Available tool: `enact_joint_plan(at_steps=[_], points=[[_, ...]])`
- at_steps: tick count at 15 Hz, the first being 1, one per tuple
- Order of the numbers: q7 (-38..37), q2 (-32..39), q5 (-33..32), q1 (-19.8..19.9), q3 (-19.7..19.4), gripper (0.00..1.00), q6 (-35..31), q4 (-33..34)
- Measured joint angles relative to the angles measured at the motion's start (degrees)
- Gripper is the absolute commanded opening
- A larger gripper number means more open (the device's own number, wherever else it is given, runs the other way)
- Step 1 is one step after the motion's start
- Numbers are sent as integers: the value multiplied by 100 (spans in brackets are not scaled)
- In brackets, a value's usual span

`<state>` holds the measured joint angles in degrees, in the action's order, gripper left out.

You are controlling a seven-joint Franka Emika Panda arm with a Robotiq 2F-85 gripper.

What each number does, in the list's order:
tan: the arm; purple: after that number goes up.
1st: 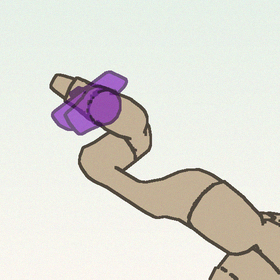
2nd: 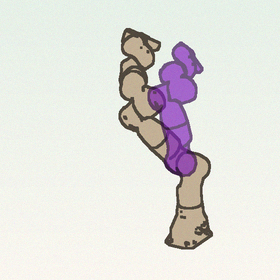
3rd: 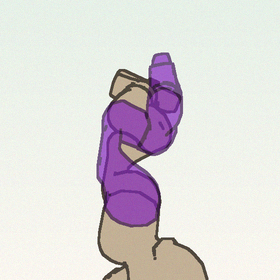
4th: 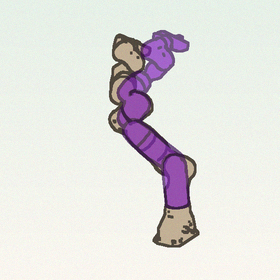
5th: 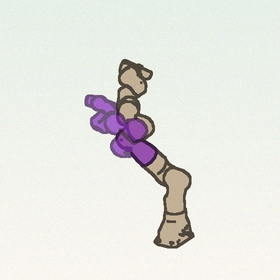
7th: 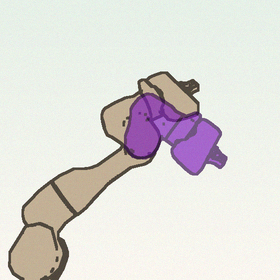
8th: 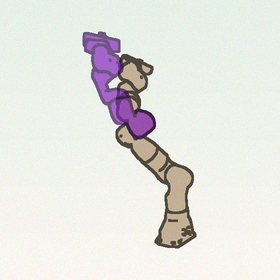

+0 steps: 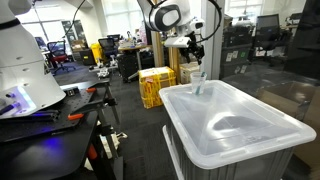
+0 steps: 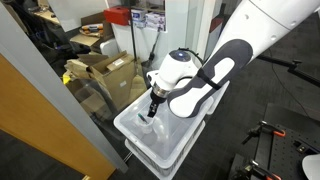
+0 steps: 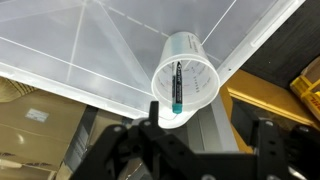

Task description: Remove the marker out of the cup

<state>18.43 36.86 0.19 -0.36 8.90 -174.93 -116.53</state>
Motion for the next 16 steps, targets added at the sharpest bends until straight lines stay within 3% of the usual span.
enact_joint_plan(at_steps=[9,12,16], points=[[-101,674,-64,-73,1,62,0,757],[-104,845,-74,-87,1,52,0,953],[-105,1045,-82,-87,1,45,0,1155]])
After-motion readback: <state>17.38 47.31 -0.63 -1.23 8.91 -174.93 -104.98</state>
